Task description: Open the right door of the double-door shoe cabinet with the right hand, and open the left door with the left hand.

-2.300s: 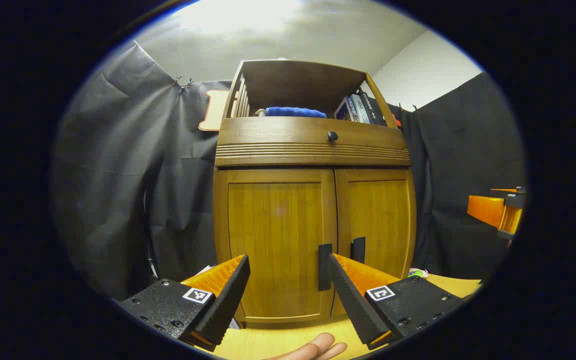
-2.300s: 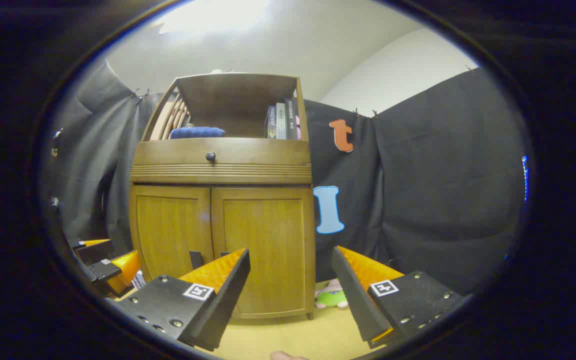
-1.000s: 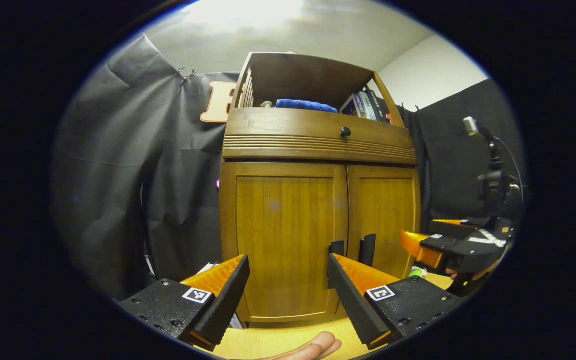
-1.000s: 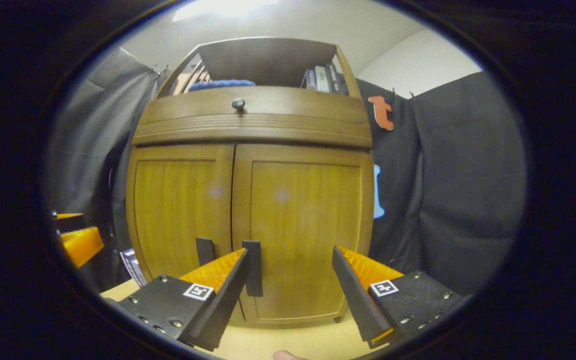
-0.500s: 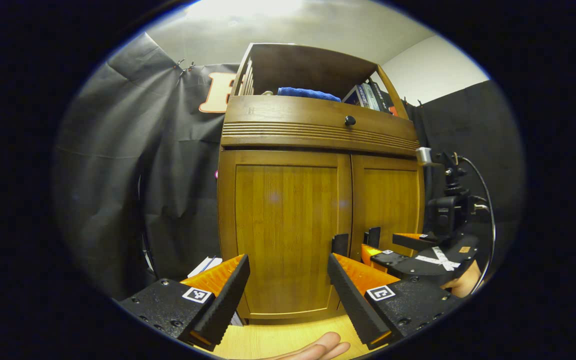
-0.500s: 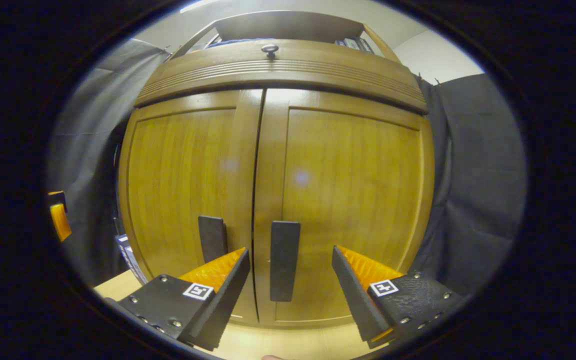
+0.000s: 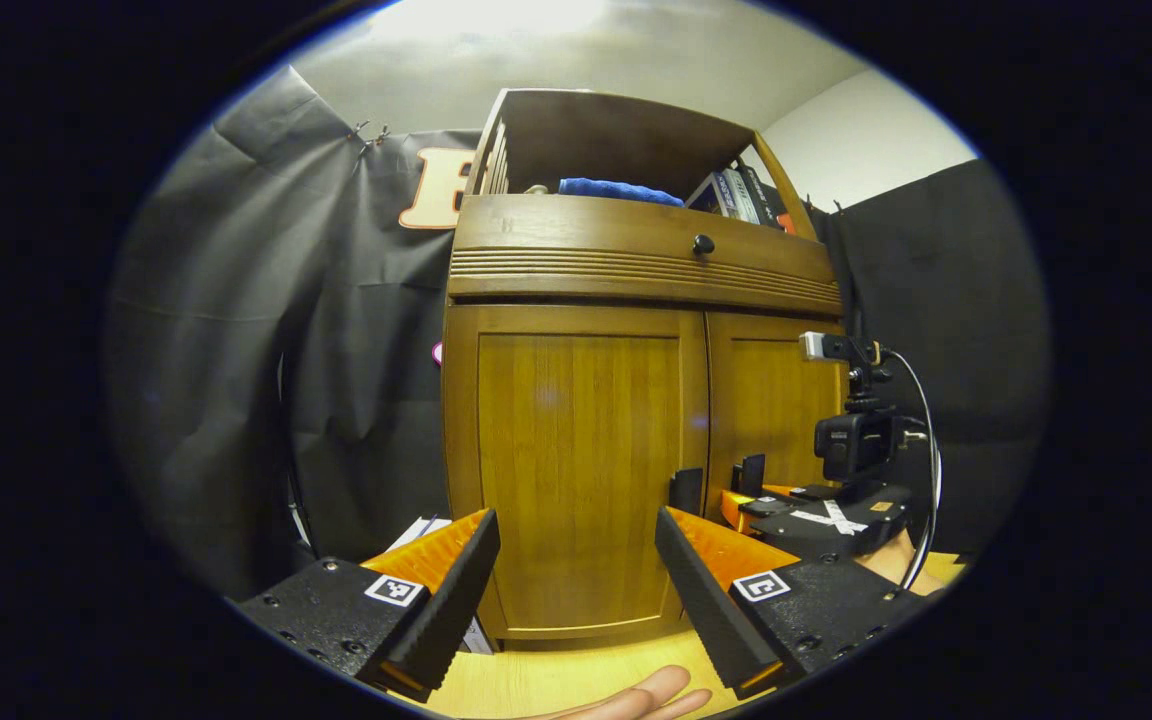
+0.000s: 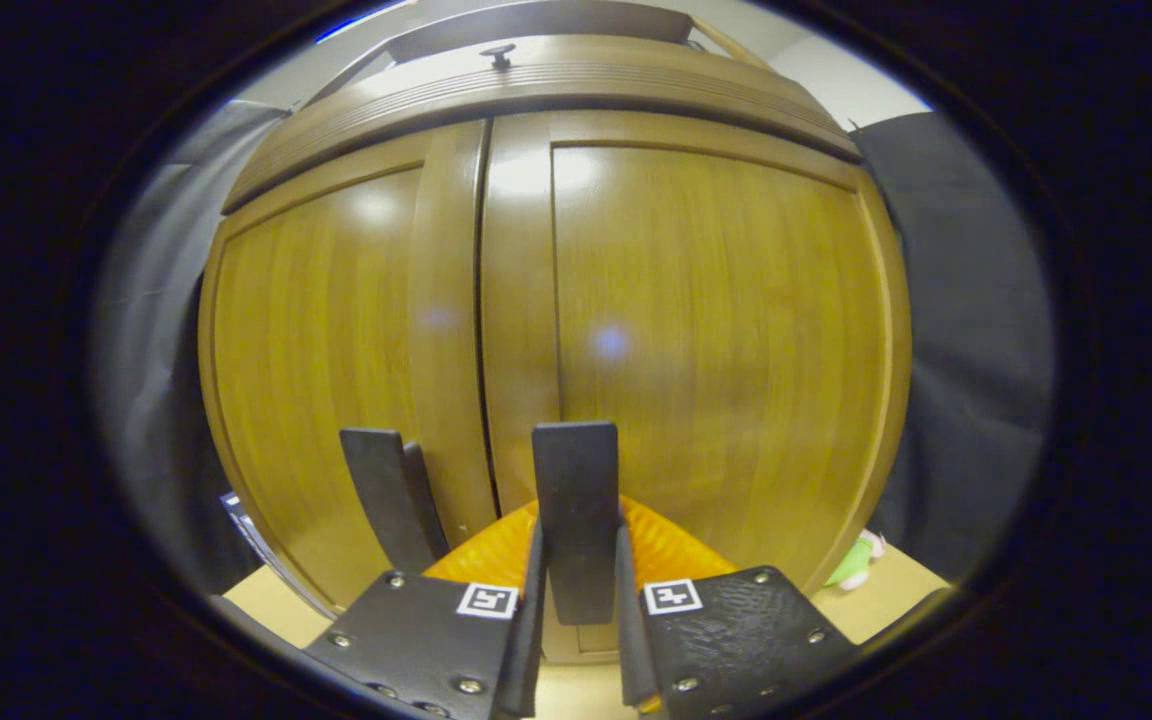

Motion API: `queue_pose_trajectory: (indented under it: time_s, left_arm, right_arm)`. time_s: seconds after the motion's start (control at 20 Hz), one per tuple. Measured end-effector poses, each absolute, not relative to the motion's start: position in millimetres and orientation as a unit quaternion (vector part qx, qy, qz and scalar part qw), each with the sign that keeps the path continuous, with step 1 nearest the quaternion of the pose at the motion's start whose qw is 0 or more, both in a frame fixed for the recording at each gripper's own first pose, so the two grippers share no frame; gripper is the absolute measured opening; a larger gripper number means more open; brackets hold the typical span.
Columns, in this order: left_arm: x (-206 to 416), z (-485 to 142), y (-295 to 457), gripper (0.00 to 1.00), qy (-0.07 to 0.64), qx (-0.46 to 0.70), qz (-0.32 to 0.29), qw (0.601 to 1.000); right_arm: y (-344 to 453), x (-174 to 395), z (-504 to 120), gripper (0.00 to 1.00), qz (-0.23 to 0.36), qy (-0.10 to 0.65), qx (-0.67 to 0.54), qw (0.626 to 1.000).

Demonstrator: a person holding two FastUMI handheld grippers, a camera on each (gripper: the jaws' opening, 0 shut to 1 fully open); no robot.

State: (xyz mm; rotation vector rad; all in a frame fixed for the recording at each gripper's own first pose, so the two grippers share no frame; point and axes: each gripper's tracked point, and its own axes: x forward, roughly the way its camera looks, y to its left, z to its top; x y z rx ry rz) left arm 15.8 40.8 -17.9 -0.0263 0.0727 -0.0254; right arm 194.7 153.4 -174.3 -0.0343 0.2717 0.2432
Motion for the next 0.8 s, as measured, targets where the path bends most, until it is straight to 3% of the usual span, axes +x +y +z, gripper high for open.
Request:
queue_pose_trajectory:
  time_s: [0.15, 0.35, 0.45, 0.5, 0.8]
  left_arm:
    - [17, -21, 42, 0.98, 0.04, -0.013, -0.011, 0.999]
    - [19, -21, 45, 0.98, 0.04, -0.012, -0.005, 0.999]
    - [20, -22, 47, 0.98, 0.041, -0.011, -0.002, 0.999]
    - [20, -22, 48, 0.98, 0.041, -0.012, -0.001, 0.999]
    - [19, -21, 46, 0.98, 0.04, -0.012, -0.003, 0.999]
  right_arm:
    - [151, 187, -175, 0.32, 0.121, 0.135, -0.03, 0.983]
    - [148, 178, -174, 0.22, 0.137, 0.138, -0.013, 0.981]
    - [145, 173, -173, 0.27, 0.142, 0.138, -0.012, 0.98]
    - [144, 169, -172, 0.22, 0.144, 0.139, -0.011, 0.98]
    - [130, 141, -166, 0.22, 0.168, 0.145, 0.014, 0.975]
